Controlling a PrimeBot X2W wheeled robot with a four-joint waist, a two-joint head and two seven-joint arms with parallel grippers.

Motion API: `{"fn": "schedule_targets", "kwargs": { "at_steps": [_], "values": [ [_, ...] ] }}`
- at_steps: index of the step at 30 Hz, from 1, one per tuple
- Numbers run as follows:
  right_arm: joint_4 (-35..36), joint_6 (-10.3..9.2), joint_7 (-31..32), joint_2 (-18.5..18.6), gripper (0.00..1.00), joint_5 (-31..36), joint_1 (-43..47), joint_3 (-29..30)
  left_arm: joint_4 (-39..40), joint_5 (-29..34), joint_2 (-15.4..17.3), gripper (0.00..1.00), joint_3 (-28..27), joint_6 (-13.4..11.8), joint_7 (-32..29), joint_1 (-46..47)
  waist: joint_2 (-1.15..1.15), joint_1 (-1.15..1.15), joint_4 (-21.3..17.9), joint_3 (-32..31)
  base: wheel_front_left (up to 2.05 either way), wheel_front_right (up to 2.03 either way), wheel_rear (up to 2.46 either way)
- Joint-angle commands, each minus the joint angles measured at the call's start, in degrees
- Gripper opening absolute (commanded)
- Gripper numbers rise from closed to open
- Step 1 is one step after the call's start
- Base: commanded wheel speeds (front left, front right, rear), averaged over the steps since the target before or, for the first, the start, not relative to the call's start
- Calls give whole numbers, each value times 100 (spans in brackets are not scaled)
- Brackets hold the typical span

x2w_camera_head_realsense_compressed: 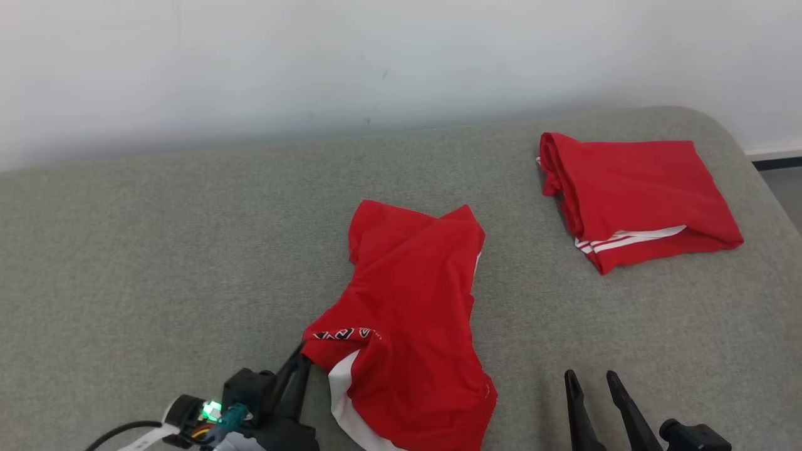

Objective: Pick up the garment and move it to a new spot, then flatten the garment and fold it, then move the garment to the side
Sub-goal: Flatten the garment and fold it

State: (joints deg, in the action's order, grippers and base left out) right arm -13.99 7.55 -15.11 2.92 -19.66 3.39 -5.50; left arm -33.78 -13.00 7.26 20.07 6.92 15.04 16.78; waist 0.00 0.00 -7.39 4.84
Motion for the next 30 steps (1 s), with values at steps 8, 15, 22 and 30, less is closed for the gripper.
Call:
{"fn": "schedule_targets", "kwargs": {
  "at_steps": [8,15,22,30],
  "values": [
    [-15,-10,-7,-5,100,-77,138,8,750,232,335,0,-298,-70,14,-320,0,0,496,-154,0,0,0],
    [-63,-10,-7,-3,100,-89,113,-28,932,409,722,0,-311,-232,-28,-750,0,0,632,-221,0,0,0],
    [-107,-10,-7,-3,100,-95,200,-12,797,252,717,98,-405,-261,-4,-778,0,0,614,-290,0,0,0],
    [-89,-10,-7,-4,100,-111,248,-6,488,-13,469,100,-655,-338,18,-1042,0,0,796,-268,0,0,0]
  ]
}}
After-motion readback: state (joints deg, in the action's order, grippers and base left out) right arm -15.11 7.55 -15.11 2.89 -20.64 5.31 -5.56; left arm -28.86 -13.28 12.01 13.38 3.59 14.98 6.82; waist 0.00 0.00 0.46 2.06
